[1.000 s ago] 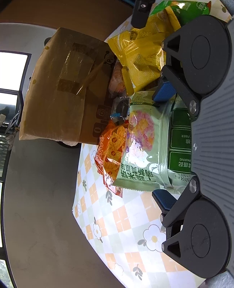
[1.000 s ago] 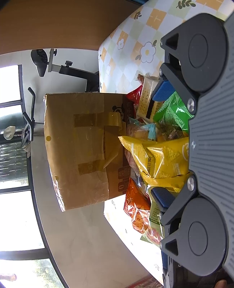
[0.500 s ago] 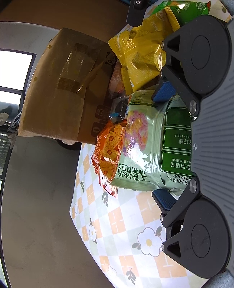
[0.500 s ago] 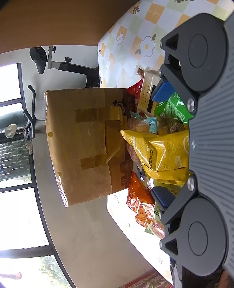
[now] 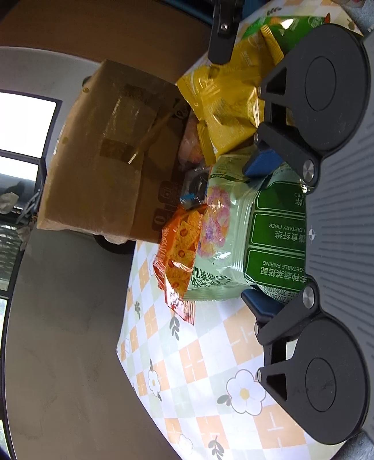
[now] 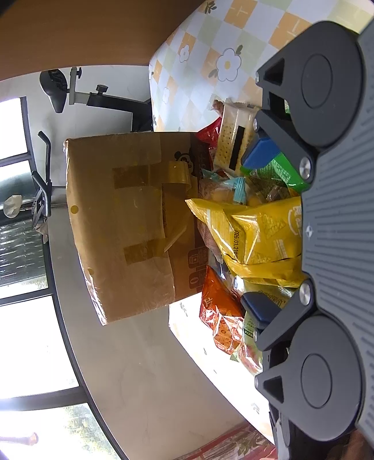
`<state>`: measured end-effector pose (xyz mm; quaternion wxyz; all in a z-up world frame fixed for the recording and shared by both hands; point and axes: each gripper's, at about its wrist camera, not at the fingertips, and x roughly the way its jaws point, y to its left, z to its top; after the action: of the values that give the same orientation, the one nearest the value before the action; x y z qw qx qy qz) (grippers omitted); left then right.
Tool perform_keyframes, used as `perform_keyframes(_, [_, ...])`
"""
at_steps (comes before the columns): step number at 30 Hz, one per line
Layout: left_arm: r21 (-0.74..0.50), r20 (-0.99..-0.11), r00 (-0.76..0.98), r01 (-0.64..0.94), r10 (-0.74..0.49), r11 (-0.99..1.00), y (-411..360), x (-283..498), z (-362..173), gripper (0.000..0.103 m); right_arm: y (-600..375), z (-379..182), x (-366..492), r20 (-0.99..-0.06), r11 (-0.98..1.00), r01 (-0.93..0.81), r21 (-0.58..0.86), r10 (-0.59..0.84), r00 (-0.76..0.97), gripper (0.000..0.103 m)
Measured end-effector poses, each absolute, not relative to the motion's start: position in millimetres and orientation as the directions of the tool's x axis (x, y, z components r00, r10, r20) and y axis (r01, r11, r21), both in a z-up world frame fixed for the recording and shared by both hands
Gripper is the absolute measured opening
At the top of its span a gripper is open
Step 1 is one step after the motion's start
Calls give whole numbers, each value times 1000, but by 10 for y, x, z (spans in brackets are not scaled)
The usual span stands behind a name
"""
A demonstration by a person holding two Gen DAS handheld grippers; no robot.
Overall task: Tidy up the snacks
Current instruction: 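Lift the green bag with the left tool while the right tool lifts the yellow bag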
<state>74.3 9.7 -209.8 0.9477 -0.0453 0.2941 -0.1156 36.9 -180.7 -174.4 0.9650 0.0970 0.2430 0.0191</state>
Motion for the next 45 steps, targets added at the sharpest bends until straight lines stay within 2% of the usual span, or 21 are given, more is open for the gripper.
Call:
perform_keyframes(7, [-192, -533, 815, 144, -226, 971, 214, 687, -2005, 81, -1727, -1748, 418, -445, 988, -45, 150, 108, 889, 84])
perform_keyframes(12, [-169, -503, 841, 128, -197, 977, 224, 618, -1889, 82, -1692, -1809, 554, -458, 991, -57, 123, 108, 882, 83])
perform_keyframes(16, [-154, -488, 854, 118, -180, 981, 231, 578, -1820, 82, -1697, -1895, 663, -492, 990, -54, 130, 112, 863, 77])
perform_keyframes(21, [-138, -473, 864, 124, -176, 983, 249, 555, -1714, 82, -1721, -1940, 674, -507, 982, -81, 172, 158, 848, 61])
perform_keyframes(23, [-133, -459, 872, 122, -170, 984, 266, 540, -1653, 82, -1739, -1894, 625, -486, 979, -90, 181, 169, 858, 58])
perform_keyframes(35, [-133, -348, 922, 130, -170, 982, 367, 509, -1106, 82, -2057, -1346, 440, -305, 953, -108, 283, 196, 932, 57])
perform_keyframes(45, [-124, -246, 954, 144, -171, 982, 345, 576, -627, 82, -2258, -960, 509, -196, 955, -122, 271, 178, 964, 57])
